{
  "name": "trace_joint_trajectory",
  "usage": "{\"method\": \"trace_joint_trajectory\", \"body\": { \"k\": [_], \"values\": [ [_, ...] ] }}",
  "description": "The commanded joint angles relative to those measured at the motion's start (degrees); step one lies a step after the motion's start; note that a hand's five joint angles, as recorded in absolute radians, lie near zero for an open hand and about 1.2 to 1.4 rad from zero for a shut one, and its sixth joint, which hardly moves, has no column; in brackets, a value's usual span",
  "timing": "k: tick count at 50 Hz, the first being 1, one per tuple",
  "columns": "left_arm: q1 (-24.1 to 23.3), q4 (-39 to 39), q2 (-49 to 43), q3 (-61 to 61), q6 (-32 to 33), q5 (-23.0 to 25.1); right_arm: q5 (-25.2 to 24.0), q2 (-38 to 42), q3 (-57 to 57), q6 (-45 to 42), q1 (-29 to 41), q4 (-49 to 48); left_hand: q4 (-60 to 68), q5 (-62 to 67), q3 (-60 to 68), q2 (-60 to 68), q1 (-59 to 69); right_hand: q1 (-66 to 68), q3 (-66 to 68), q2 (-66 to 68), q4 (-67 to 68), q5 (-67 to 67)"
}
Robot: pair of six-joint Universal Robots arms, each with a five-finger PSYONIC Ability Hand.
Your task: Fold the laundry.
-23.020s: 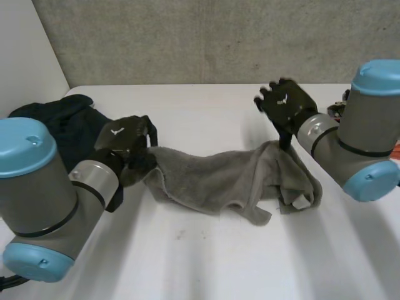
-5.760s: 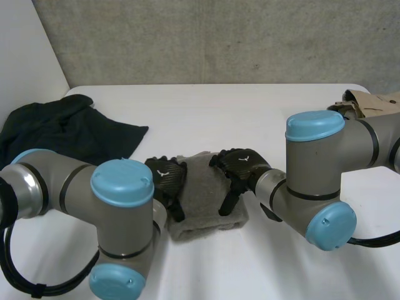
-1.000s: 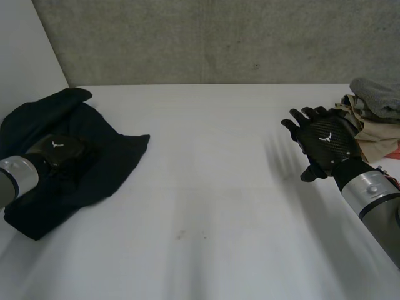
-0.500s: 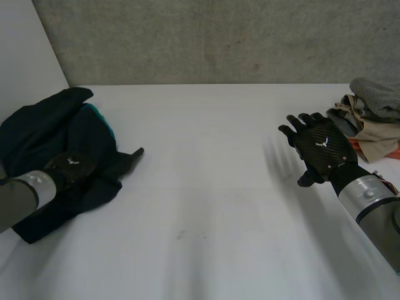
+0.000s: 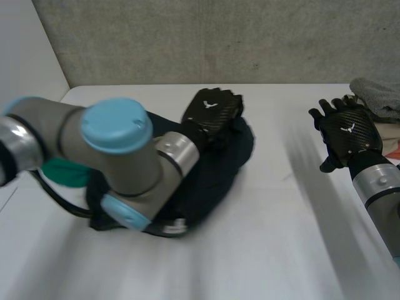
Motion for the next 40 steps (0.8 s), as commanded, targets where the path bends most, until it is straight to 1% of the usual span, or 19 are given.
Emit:
{"method": "trace_joint_trajectory", "body": {
  "k": [1,2,4,7,11,12,14,16,19,20,23,24,26,28,30,31,34,35,40],
  "values": [
    [-2.7,10.6,-5.1,2.5,-1.0,-2.0,0.7,0.1,-0.3,0.1,0.0,0.0,-37.9,-36.9,-37.2,-38.0,-34.4,-1.6,-2.2,-2.8,-3.6,-3.9],
    [-2.4,11.4,-4.9,2.1,-1.7,-2.0,0.7,0.1,-0.3,0.2,0.0,0.0,-58.4,-57.3,-57.7,-58.5,-54.8,-1.6,-2.2,-2.8,-3.6,-3.9],
    [-2.2,11.5,-4.1,1.5,-2.7,-2.3,0.6,0.1,-0.3,0.5,0.0,0.0,-58.1,-57.0,-57.4,-58.2,-54.6,-1.6,-2.2,-2.8,-3.6,-3.9],
    [-2.1,11.4,-2.1,-0.8,-2.3,-2.3,0.6,0.1,-0.1,0.5,0.1,0.2,-57.4,-56.4,-56.7,-57.5,-53.9,-1.6,-2.2,-2.8,-3.6,-3.9],
    [2.0,11.2,5.5,-7.4,-0.8,-2.2,-0.1,-0.5,0.0,0.5,0.4,3.2,-56.7,-55.7,-56.1,-56.9,-53.2,-1.6,-2.2,-2.8,-3.6,-3.9],
    [4.4,11.0,8.9,-10.4,0.5,-1.8,-0.3,-1.7,-0.2,0.5,0.8,6.0,-56.4,-55.4,-55.7,-56.5,-52.9,-1.6,-2.2,-2.8,-3.6,-3.9],
    [6.5,10.7,12.2,-13.3,2.6,-1.7,-1.2,-3.5,-0.6,0.5,1.1,9.8,-55.4,-54.4,-54.7,-55.5,-51.9,-1.6,-2.2,-2.8,-3.6,-3.9],
    [8.9,9.7,16.2,-17.4,6.1,-1.7,-4.1,-5.5,-1.8,0.5,2.9,16.7,-54.7,-53.7,-54.0,-54.8,-51.2,-1.6,-2.2,-2.8,-3.6,-3.9],
    [10.9,8.1,18.9,-21.1,9.9,-1.7,-7.7,-5.7,-3.2,0.4,4.7,24.0,-54.6,-53.5,-53.9,-54.7,-51.0,-1.6,-2.2,-2.8,-3.6,-3.9],
    [12.2,7.3,19.5,-22.7,11.9,-1.6,-9.9,-5.6,-3.6,0.4,5.4,28.0,-53.9,-52.8,-53.2,-54.0,-50.3,-1.6,-2.2,-2.8,-3.6,-3.9],
    [14.9,5.0,19.6,-24.4,14.9,-1.5,-11.7,-5.8,-3.7,0.8,6.5,32.4,-50.4,-49.3,-49.7,-50.5,-46.8,-1.6,-2.2,-2.8,-3.6,-3.9],
    [17.0,3.3,19.5,-25.3,16.6,-1.5,-11.6,-5.7,-3.7,1.3,6.9,33.0,-49.8,-48.8,-49.2,-50.0,-46.3,-1.6,-2.2,-2.8,-3.6,-3.9],
    [18.6,1.2,19.0,-25.7,18.2,-1.4,-10.8,-5.6,-3.7,2.6,7.8,32.8,-49.8,-48.8,-49.2,-50.0,-46.3,-1.6,-2.2,-2.8,-3.6,-3.9],
    [20.2,-2.0,18.2,-25.7,19.9,-1.1,-9.1,-5.3,-3.7,6.0,10.6,32.6,-49.8,-48.8,-49.2,-50.0,-46.3,-1.6,-2.2,-2.8,-3.6,-3.9],
    [20.8,-3.2,16.5,-25.6,20.9,-0.7,-7.8,-4.4,-3.8,8.7,13.1,32.4,-49.7,-48.6,-49.0,-49.8,-46.1,-1.6,-2.2,-2.8,-3.6,-3.9],
    [21.0,-3.8,15.5,-25.3,21.1,-0.3,-6.1,-2.9,-3.9,11.1,15.3,32.0,-49.7,-48.6,-49.0,-49.8,-46.1,-1.6,-2.2,-2.8,-3.6,-3.9],
    [22.6,-5.7,12.4,-24.3,21.8,3.0,-3.9,-1.2,-4.0,14.1,17.3,30.9,-49.3,-48.3,-48.7,-49.5,-45.8,-1.6,-2.2,-2.8,-3.6,-3.9],
    [23.6,-6.0,11.2,-24.2,22.1,4.9,-2.6,-0.2,-4.0,15.7,18.5,30.2,-48.8,-47.8,-48.1,-49.0,-45.3,-1.6,-2.2,-2.8,-3.6,-3.9],
    [25.0,-6.4,9.6,-23.8,23.1,9.5,0.2,2.1,-3.9,19.0,20.9,29.0,-48.0,-47.0,-47.3,-48.1,-44.5,-1.6,-2.2,-2.8,-3.6,-3.9]
  ]
}}
